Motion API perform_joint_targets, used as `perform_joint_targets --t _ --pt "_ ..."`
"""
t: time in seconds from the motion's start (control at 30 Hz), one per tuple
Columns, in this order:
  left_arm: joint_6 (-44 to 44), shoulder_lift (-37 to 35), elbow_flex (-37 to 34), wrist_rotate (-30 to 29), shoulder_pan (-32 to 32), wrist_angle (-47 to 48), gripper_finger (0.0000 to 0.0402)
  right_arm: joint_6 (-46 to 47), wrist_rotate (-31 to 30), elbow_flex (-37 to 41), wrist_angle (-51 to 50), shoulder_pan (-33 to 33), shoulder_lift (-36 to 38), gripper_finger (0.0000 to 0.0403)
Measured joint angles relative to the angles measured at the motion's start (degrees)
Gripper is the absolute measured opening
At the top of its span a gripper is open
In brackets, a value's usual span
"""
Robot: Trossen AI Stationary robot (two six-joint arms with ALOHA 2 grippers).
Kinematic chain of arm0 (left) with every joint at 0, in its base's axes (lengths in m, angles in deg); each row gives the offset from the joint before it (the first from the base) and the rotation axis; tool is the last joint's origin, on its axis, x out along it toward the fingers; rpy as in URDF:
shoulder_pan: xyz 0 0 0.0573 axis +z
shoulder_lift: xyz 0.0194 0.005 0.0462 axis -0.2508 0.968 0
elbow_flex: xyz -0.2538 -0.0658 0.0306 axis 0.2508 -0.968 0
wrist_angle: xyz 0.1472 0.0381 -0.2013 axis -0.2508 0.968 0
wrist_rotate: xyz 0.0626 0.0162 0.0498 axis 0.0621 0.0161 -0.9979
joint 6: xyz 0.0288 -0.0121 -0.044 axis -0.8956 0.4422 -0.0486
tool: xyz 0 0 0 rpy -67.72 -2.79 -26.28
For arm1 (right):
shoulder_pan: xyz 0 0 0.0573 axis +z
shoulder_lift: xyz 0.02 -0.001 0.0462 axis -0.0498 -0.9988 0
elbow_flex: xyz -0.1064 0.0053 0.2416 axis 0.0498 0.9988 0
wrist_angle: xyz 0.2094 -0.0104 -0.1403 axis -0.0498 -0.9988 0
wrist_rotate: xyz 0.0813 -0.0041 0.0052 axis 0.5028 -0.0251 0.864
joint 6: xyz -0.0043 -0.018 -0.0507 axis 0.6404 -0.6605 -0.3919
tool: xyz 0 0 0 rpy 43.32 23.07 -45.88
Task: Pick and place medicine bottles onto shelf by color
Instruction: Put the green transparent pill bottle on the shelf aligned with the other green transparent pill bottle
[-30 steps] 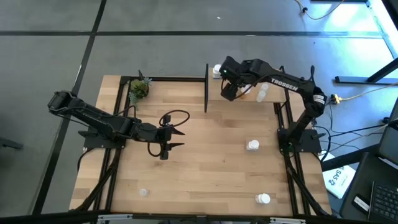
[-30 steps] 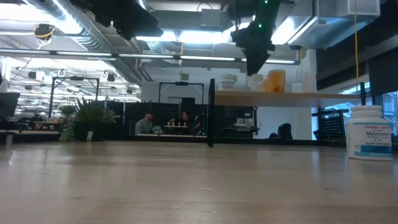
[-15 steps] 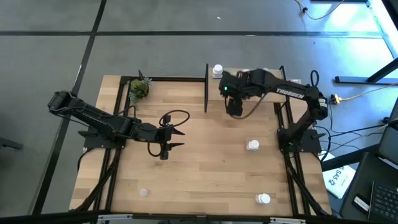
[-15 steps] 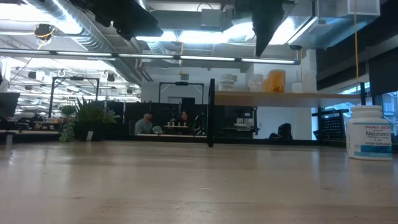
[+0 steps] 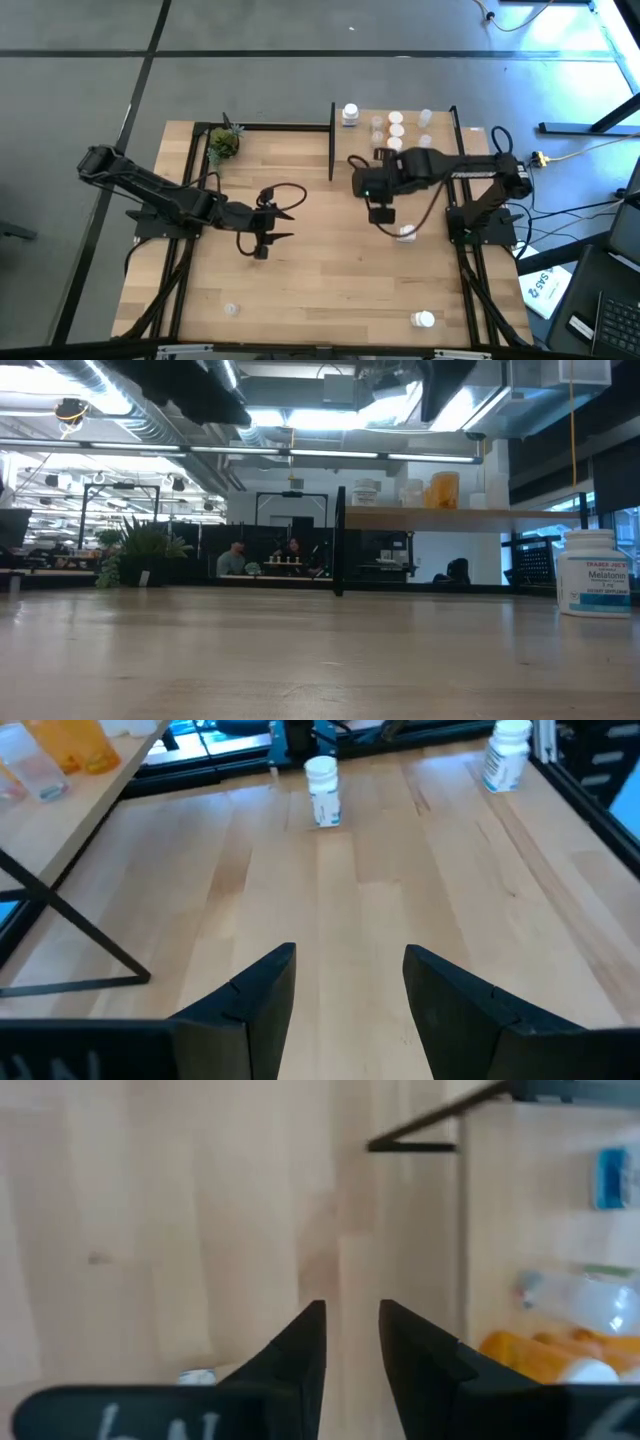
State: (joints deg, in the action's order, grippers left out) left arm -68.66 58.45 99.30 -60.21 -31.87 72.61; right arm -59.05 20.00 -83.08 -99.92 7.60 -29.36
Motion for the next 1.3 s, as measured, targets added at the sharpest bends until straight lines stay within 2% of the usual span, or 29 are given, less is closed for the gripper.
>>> perform_joint_targets --t 0.1,0.23,0.47,0.6,0.8,0.97,1.3 --pt "0.3 -0.7 3.5 -1.4 -2.2 6.3 0.0180 0.4 0.0 0.0 0.1 3.0 0.0 0.0098" --pt "5.7 -0.6 9.1 -5.1 -6.0 19.9 0.0180 3.1 0.0 0.0 0.7 7.3 0.0 0.0098" --pt "13.9 -0.6 11.4 -5.5 -14.5 25.6 0.0180 6.5 1.8 0.0 4.9 14.3 0.0 0.0099" --pt "23.2 -0.6 11.4 -5.5 -19.8 29.6 0.0180 7.2 3.6 0.0 9.7 17.7 0.0 0.0099" --pt "34.1 0.0 11.4 -2.4 -27.0 32.3 0.0180 7.3 3.6 0.0 15.9 20.8 0.0 0.0099" --pt "31.3 3.2 11.4 2.1 -33.7 31.5 0.0180 7.6 3.6 0.1 20.2 21.8 0.0 0.0099" --pt "39.9 13.2 11.4 5.2 -42.1 30.6 0.0180 7.5 2.9 0.1 26.7 22.1 -2.5 0.0099"
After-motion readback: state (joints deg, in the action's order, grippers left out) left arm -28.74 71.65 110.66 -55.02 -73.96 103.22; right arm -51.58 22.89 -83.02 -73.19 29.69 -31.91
